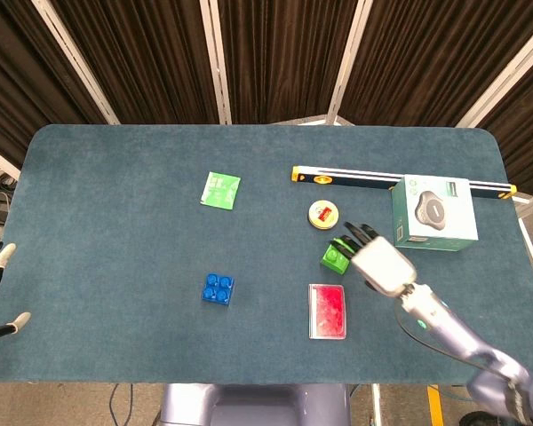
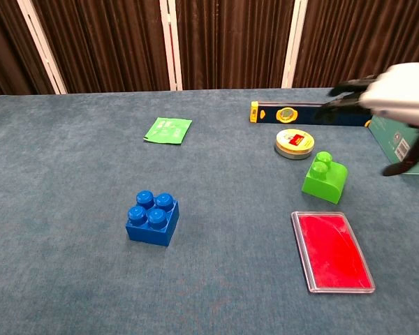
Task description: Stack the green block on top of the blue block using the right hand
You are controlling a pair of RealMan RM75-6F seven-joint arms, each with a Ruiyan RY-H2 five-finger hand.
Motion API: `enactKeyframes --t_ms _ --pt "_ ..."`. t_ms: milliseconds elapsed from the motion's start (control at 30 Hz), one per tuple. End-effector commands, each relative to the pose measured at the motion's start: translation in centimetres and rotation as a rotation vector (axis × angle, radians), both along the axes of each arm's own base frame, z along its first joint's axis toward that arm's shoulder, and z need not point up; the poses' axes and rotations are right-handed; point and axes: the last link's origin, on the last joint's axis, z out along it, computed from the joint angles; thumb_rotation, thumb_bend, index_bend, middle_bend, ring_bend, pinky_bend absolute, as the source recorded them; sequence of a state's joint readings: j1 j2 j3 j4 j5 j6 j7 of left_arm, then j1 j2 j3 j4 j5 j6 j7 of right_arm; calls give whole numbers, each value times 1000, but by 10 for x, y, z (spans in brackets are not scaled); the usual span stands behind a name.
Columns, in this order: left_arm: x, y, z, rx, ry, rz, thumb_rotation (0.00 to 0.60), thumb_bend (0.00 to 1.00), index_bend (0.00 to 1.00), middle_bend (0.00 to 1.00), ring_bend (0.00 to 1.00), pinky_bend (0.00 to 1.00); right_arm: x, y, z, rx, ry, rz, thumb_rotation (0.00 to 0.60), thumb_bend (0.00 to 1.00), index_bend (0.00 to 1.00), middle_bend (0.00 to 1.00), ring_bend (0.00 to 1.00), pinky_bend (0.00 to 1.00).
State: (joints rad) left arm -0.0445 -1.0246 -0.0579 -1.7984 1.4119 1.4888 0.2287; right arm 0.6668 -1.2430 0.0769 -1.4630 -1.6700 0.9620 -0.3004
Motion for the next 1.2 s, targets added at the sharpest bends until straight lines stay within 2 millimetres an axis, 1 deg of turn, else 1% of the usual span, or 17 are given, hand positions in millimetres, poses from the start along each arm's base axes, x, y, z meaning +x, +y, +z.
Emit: enactKeyframes --t_ms 33,267,500,667,800,967,1067,1133,1200 --pt "-10 10 -5 -2 22 53 600 0 0 0 0 0 13 -23 -24 53 84 64 600 94 132 232 96 202" --pt "-19 16 -7 7 38 97 600 0 0 0 0 0 18 -41 -48 77 149 132 600 99 146 233 100 220" --pt "-20 18 -9 8 50 105 600 0 0 0 0 0 13 -48 -59 93 213 177 600 99 154 233 101 233" --pt "-21 20 -11 3 53 110 600 0 0 0 0 0 2 -54 -63 80 284 207 600 100 155 233 101 233" --pt "-20 22 -11 2 53 108 600 0 0 0 0 0 -6 -57 -62 81 295 189 600 100 164 242 105 251" --pt "-20 23 -14 -8 59 111 600 0 0 0 0 0 -15 -59 -60 77 305 174 600 102 193 271 137 285" --pt "-20 23 -15 -11 62 110 600 0 0 0 0 0 -22 -60 -58 76 311 160 600 106 223 315 176 318" --pt "-20 23 -16 -12 64 110 600 0 0 0 0 0 -26 -59 -57 77 303 151 600 118 261 358 216 353" --pt "-20 23 -17 -16 66 112 600 0 0 0 0 0 -30 -58 -56 80 294 148 600 151 319 414 267 400"
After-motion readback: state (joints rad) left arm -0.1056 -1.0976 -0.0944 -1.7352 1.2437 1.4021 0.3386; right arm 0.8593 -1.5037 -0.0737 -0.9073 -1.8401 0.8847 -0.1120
